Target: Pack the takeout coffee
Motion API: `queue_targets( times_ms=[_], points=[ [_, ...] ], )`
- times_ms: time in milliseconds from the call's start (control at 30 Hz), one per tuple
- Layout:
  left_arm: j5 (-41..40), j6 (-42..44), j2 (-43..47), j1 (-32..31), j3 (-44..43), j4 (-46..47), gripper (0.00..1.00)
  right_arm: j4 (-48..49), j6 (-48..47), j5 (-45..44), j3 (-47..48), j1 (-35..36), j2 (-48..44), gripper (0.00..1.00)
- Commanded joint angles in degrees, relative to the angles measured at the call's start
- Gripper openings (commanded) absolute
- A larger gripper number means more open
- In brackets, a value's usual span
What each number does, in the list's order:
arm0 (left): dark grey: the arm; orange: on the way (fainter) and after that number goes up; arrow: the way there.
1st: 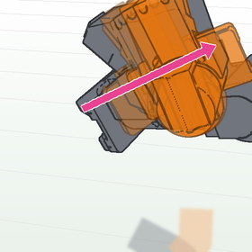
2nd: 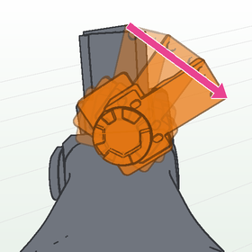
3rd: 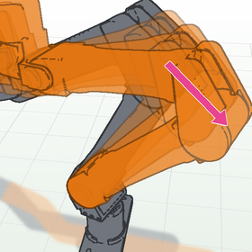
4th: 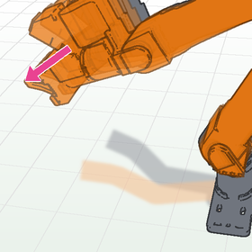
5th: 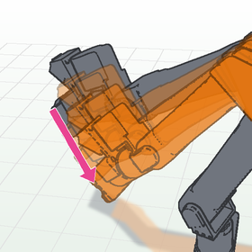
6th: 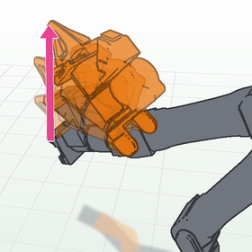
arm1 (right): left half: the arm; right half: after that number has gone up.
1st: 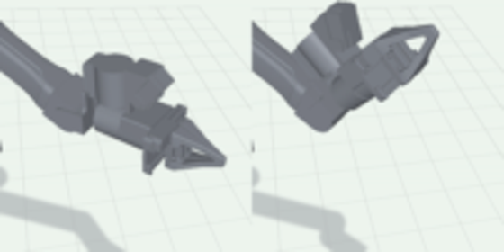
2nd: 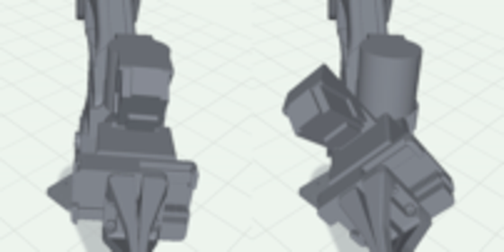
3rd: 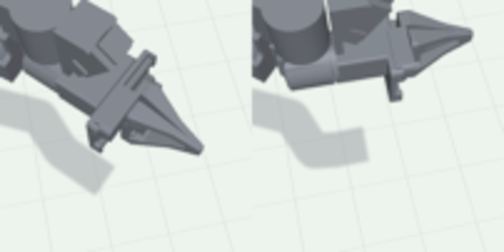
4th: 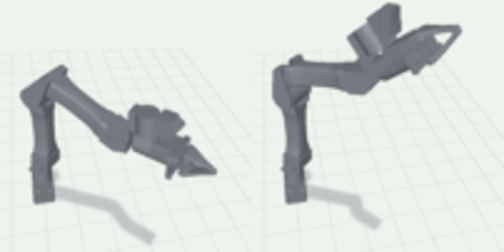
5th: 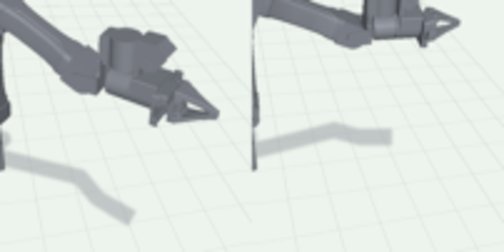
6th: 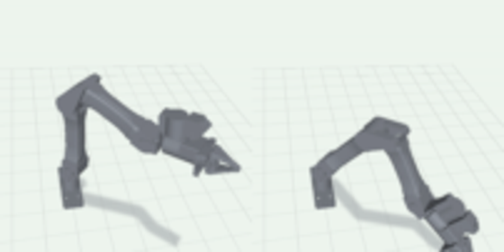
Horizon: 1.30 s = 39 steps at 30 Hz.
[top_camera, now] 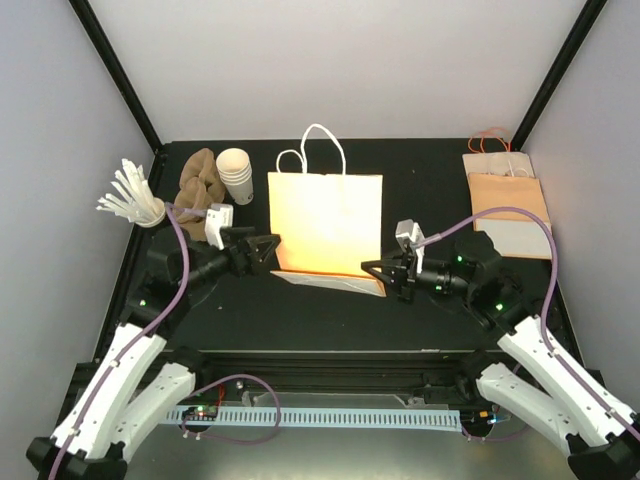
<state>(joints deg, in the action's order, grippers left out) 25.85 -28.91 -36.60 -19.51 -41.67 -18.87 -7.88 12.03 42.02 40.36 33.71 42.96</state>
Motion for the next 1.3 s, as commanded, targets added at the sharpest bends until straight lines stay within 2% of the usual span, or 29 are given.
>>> queue_targets(
  times_ms=[0,33,67,167,333,367,400,467,533,600,700,800,1000,1133,1267],
  points=[
    [14.67,-3.43,-4.59,2.74,-1.15,9.41,0.99,-1.46,-1.32,3.87,-1.92,-0.05,-2.73,0.01],
    [18.64,-5.71,-5.00,3.06,0.38,13.64,0.98,-1.20,-0.86,4.17,-2.50,-0.05,-2.85,0.01],
    [21.70,-7.98,-5.13,3.22,1.91,20.43,0.89,-0.62,-0.39,4.71,-2.87,-0.05,-2.92,0.01],
    [25.68,-12.43,-5.07,3.25,4.67,29.19,0.66,1.40,1.21,7.14,-3.63,-0.02,-2.79,0.01],
    [26.23,-10.48,-4.57,3.25,3.38,26.88,0.14,3.69,3.11,7.14,-5.17,-0.06,-3.45,0.02],
    [26.18,-9.78,-4.27,3.25,3.01,25.95,0.06,3.96,3.17,6.47,-5.54,-0.05,-3.60,0.06],
    [25.81,-8.98,-4.01,3.25,2.69,25.00,0.02,3.96,3.22,5.51,-5.77,-0.05,-3.62,0.13],
    [24.26,-6.67,-3.16,3.25,1.93,21.79,0.02,2.89,3.19,1.49,-5.90,-0.05,-3.54,0.38],
    [22.06,-3.79,-2.19,3.25,1.16,18.64,0.01,-0.30,2.58,-4.70,-5.27,-0.10,-3.19,0.55],
    [19.96,-0.98,-1.16,3.25,0.79,15.99,0.02,-3.53,1.53,-10.05,-4.19,-0.05,-3.34,0.65],
    [18.19,3.72,0.12,3.25,0.28,13.49,0.02,-7.37,0.04,-16.89,-2.27,-0.03,-4.19,0.73],
    [17.75,6.62,0.26,3.25,-0.99,10.85,0.02,-10.07,-1.34,-21.93,0.27,-0.10,-4.94,0.76],
    [20.51,16.56,-1.75,2.12,-1.97,8.19,0.01,-13.41,-0.34,-23.59,8.35,-0.12,-2.83,0.76],
    [12.84,21.80,-2.86,-4.12,-2.36,7.70,0.02,-14.90,5.14,-21.32,13.61,-0.02,0.70,0.76],
    [-1.04,27.60,-1.99,-11.51,-1.36,8.96,0.02,-19.97,23.23,-29.07,19.50,-0.11,4.72,0.76]
  ],
)
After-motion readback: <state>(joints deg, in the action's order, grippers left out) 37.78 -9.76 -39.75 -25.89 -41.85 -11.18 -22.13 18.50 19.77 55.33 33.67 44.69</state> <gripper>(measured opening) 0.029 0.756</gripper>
